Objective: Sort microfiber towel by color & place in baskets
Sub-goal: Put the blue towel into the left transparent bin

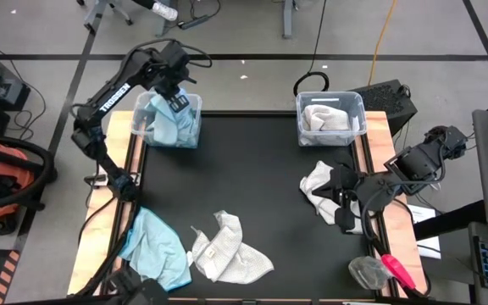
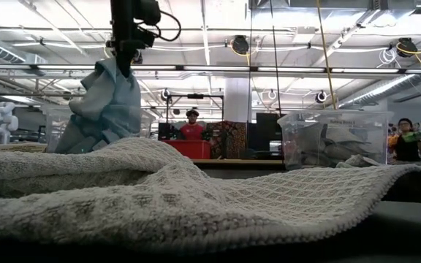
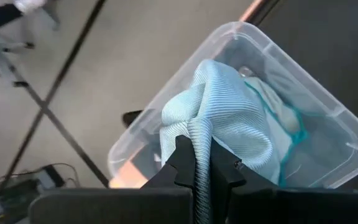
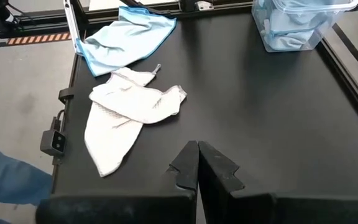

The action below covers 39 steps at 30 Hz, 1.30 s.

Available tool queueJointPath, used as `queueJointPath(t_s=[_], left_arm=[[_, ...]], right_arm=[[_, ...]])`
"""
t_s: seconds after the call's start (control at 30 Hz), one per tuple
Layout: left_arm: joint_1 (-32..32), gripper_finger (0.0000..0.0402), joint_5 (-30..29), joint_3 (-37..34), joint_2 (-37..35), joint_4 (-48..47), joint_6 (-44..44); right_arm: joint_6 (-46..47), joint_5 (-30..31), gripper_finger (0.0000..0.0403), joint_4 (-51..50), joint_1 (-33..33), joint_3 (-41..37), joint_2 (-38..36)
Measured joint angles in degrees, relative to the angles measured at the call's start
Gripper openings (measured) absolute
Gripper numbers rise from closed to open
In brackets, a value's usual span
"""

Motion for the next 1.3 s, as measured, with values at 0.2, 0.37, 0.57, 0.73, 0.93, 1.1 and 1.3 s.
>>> queueJointPath(t_s=[0.2,0.37,0.57,0.73,0.93,1.1,1.3], left_arm=[[1.21,0.0018,1.09,-3.41,1.81,0.11,0.05],[2.41,0.0017,4.11,-9.10,1.91,0.48,0.17],[4.01,0.0017,8.02,-16.24,1.91,1.46,0.13],[5.17,0.0017,10.10,-22.08,1.88,3.04,0.11],[6.16,0.0020,11.45,-28.06,1.88,6.74,0.11],[6.56,0.0047,11.49,-30.71,1.88,10.21,0.17],[6.56,0.0092,11.49,-31.95,1.88,13.84,0.37]], right_arm=[[1.02,1.51,0.0000,-0.04,1.17,0.00,0.00],[1.69,1.57,0.0000,-0.38,2.02,0.00,0.04],[1.86,2.70,0.0000,-0.39,2.81,0.00,0.09],[1.89,2.73,0.0000,-0.48,2.86,0.00,0.09],[1.91,2.73,0.0000,-0.42,2.86,0.00,0.09],[2.71,2.73,0.0000,-0.37,2.86,0.00,0.09],[3.44,2.73,0.0000,-0.24,2.86,0.00,0.09]])
